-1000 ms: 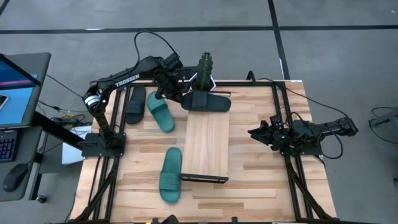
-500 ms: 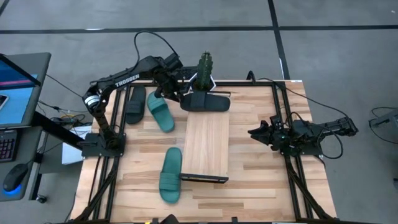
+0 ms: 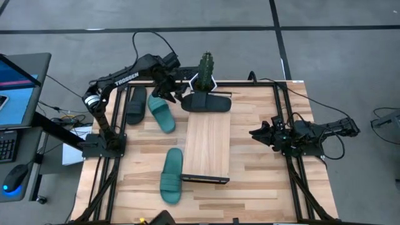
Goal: Pick and place slides into the shelf
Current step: Put the black slipper on the shelf
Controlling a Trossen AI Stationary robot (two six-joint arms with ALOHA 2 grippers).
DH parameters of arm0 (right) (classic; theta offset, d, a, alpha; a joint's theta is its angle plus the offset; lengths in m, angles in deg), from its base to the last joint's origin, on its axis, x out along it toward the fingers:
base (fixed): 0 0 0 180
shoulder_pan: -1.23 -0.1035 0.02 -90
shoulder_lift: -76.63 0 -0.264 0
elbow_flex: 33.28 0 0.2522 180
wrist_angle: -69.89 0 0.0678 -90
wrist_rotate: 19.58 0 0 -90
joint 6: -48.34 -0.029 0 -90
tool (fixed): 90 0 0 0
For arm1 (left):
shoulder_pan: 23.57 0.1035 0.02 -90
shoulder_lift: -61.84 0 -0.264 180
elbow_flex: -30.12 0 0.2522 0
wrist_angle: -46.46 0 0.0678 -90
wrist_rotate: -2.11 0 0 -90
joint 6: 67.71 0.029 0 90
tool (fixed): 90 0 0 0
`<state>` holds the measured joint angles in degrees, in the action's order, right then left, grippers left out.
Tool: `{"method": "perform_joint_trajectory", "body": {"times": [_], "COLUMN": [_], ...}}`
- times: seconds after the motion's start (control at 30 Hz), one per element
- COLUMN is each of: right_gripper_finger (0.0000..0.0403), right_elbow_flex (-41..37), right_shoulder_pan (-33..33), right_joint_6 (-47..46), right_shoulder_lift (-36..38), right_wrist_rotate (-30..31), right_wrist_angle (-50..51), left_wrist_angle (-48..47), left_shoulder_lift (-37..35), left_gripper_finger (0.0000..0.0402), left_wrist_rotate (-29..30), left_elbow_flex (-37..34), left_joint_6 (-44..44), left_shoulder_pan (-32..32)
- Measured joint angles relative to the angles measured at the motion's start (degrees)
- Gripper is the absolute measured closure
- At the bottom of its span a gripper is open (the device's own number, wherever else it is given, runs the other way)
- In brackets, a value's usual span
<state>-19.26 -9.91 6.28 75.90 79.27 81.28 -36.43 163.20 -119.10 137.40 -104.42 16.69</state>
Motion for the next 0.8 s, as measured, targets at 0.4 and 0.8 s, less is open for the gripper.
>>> {"method": "perform_joint_trajectory", "body": {"times": [0.4,0.8], "right_gripper_finger": [0.0225,0.0225], "right_elbow_flex": [0.0,0.0], "right_shoulder_pan": [0.0,0.0], "right_joint_6": [1.8,2.1], "right_shoulder_lift": [0.0,0.0], "right_wrist_rotate": [-1.5,-1.6], "right_wrist_angle": [-0.2,0.3], "left_wrist_angle": [-21.1,-20.8], "left_shoulder_lift": [-0.6,-3.1], "left_gripper_finger": [0.0203,0.0203], "left_wrist_rotate": [11.2,17.2], "left_elbow_flex": [8.2,7.9], "left_joint_6": [34.9,43.4], "left_shoulder_pan": [7.5,6.2]}}
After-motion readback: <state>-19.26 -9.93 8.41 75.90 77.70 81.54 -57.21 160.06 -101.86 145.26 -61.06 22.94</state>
